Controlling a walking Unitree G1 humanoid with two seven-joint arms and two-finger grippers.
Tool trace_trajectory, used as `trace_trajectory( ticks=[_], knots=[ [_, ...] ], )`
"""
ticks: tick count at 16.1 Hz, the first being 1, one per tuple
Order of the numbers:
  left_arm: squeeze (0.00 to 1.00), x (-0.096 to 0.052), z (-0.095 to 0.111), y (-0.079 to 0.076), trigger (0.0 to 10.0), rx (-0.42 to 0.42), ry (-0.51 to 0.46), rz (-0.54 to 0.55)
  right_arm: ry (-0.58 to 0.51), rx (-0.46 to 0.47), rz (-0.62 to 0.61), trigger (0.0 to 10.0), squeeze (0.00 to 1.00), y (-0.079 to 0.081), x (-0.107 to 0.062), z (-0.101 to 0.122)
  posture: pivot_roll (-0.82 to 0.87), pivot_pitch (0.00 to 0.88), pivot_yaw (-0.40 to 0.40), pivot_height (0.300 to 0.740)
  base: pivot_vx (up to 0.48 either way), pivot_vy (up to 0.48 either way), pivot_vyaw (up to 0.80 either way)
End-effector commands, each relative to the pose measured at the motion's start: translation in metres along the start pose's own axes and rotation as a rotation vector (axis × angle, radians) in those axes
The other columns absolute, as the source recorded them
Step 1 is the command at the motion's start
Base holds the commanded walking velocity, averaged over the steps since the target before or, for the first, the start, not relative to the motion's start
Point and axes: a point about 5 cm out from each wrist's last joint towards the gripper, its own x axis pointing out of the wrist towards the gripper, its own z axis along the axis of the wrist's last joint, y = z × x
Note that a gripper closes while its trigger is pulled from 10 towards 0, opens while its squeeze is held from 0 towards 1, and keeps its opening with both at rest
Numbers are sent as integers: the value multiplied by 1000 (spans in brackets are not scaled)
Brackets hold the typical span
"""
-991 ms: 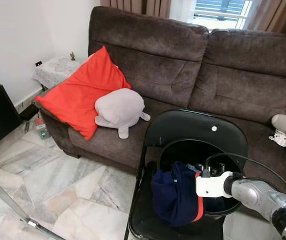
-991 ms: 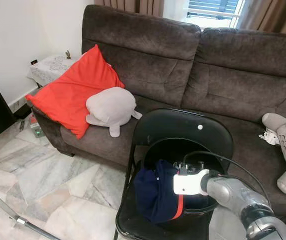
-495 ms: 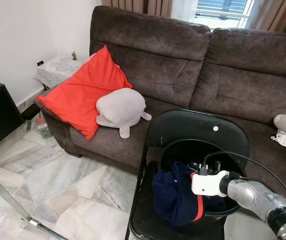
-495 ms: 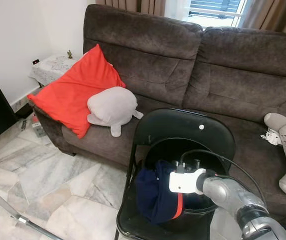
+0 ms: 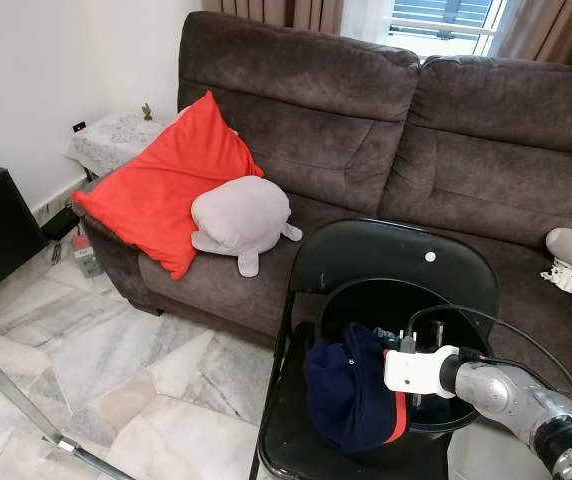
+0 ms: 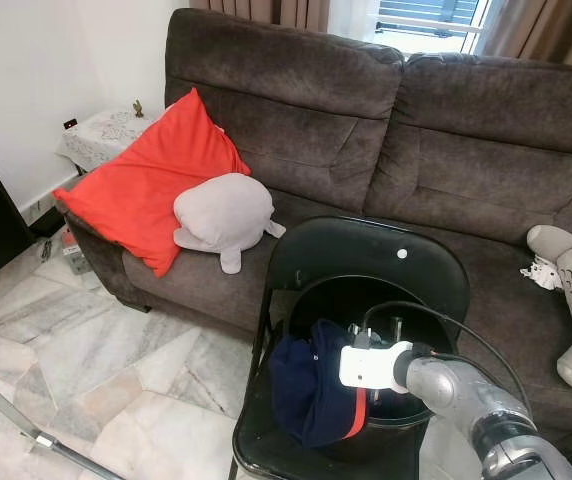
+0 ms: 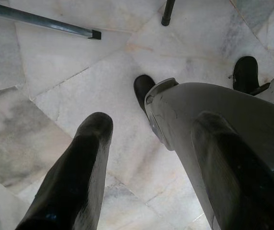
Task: Hang hanger
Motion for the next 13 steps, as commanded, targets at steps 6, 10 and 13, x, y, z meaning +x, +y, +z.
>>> trace_trajectory(
  ticks=[6,10,13],
  knots=[
    [0,0,-5,-1,10000,9,28,-9,46,167,-74,0,0,0,2,-4,-16,9,-7,740,0,0,0],
    [0,0,-6,-1,10000,13,29,-11,46,435,-287,0,0,-26,0,-6,-23,0,-5,740,0,0,0],
    [0,0,-7,-2,10000,15,30,-14,48,720,-508,0,0,-50,-3,-7,-34,0,-9,740,0,0,0]
  ],
)
